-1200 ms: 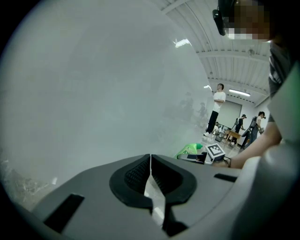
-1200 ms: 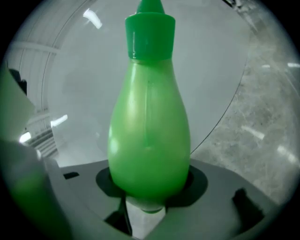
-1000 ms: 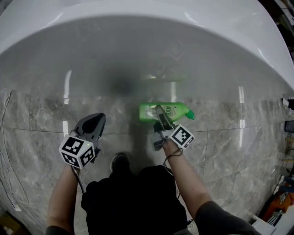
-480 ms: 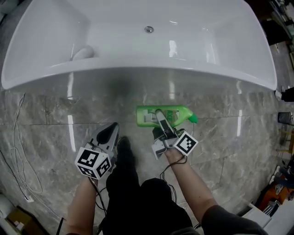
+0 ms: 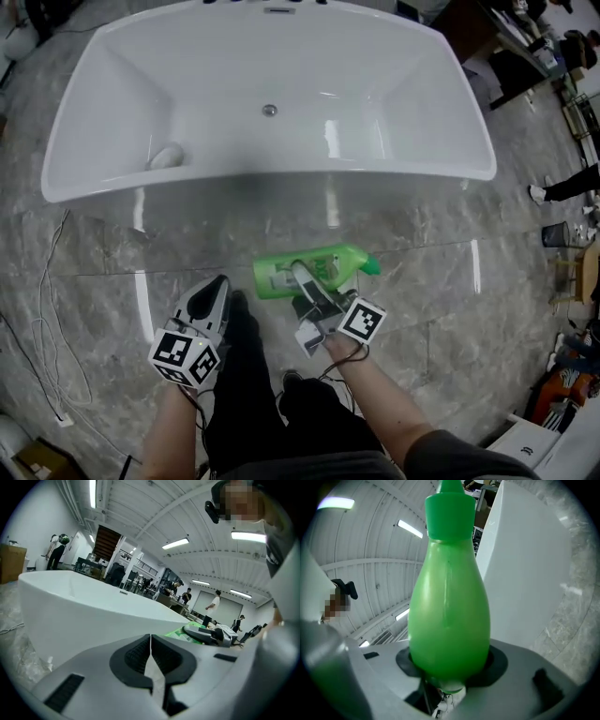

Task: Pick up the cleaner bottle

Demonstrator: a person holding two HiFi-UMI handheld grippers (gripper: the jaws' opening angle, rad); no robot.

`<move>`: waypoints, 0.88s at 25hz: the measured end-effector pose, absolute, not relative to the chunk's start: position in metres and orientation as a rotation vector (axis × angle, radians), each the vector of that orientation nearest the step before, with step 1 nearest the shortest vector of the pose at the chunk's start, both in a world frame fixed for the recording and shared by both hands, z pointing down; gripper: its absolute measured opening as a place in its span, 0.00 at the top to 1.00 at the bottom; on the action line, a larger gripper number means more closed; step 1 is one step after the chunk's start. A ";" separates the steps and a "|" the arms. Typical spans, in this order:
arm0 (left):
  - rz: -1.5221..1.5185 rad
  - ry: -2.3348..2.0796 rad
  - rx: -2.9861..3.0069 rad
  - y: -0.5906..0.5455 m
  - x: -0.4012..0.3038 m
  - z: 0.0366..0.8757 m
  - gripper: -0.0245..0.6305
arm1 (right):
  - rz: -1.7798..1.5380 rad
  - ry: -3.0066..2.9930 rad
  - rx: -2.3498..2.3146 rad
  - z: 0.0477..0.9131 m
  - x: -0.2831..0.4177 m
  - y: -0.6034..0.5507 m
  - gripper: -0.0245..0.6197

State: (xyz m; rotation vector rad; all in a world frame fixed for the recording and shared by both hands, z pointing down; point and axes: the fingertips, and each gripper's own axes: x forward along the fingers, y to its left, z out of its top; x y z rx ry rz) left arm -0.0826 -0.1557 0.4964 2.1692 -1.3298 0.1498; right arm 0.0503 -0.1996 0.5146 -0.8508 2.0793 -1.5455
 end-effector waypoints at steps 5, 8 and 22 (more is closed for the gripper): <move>0.140 -1.385 2.183 -0.101 -0.068 0.442 0.94 | -1.566 2.120 -0.824 0.461 0.066 -0.137 0.65; 0.133 -1.423 2.169 -0.058 -0.060 0.410 0.94 | -1.607 2.114 -0.824 0.435 0.089 -0.089 0.65; 0.026 -1.507 2.148 0.018 -0.047 0.300 0.94 | -1.620 2.190 -0.868 0.371 0.138 0.014 0.65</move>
